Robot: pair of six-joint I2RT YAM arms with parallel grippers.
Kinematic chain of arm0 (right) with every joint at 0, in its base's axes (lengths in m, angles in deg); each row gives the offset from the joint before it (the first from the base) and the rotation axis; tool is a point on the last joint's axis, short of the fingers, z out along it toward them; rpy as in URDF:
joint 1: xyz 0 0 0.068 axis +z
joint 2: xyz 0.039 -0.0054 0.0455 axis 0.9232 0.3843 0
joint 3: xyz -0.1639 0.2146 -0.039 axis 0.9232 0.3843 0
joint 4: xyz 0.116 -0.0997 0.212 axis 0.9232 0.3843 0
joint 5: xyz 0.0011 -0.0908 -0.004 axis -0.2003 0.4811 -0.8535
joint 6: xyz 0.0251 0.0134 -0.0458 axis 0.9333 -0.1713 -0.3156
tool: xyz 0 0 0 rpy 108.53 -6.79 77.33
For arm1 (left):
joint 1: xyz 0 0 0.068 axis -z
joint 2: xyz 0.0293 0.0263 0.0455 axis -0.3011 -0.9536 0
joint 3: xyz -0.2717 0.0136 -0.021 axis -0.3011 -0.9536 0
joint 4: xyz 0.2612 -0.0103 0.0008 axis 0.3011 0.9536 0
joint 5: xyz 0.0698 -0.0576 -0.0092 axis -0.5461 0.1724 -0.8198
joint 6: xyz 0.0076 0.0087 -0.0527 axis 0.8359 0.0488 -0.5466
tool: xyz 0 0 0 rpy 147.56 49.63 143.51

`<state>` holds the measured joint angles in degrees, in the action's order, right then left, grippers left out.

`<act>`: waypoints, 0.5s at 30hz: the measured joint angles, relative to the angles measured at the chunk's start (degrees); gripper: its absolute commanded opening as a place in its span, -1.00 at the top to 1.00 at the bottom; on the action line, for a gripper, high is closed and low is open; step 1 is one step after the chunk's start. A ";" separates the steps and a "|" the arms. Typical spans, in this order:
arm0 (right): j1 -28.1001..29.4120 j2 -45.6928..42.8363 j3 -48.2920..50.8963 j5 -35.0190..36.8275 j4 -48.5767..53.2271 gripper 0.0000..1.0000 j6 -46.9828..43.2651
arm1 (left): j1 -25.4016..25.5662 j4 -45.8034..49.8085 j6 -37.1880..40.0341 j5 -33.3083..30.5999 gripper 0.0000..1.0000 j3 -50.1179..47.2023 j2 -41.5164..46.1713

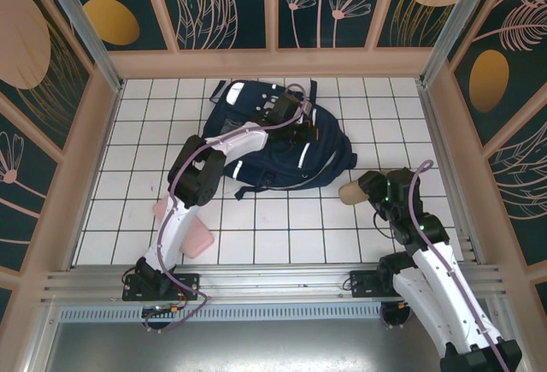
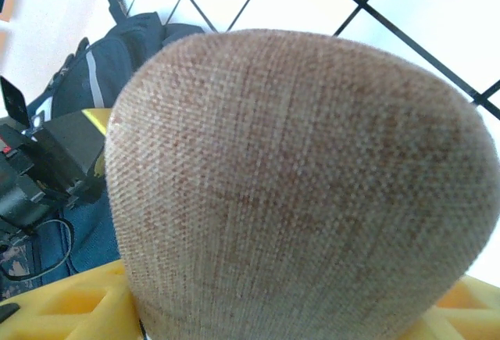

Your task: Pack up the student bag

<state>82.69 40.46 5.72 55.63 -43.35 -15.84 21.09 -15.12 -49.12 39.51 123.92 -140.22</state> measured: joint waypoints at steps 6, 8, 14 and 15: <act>-0.37 0.00 0.00 0.04 0.02 0.09 -0.02 | 0.09 1.05 0.26 -0.13 1.00 0.79 0.02; -0.44 0.00 -0.11 0.09 0.15 0.09 -0.04 | 0.09 1.51 0.28 -0.15 1.00 0.79 0.39; -0.74 -0.46 -2.23 1.14 1.57 0.09 -1.11 | -0.26 2.21 0.07 0.83 1.00 -1.66 6.08; -0.74 -0.50 -2.69 1.51 1.77 0.09 -1.27 | -0.50 2.23 -0.28 1.44 1.00 -2.54 7.74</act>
<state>81.94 39.96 3.03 57.13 -41.58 -17.11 20.58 -12.89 -49.41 40.95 121.39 -132.49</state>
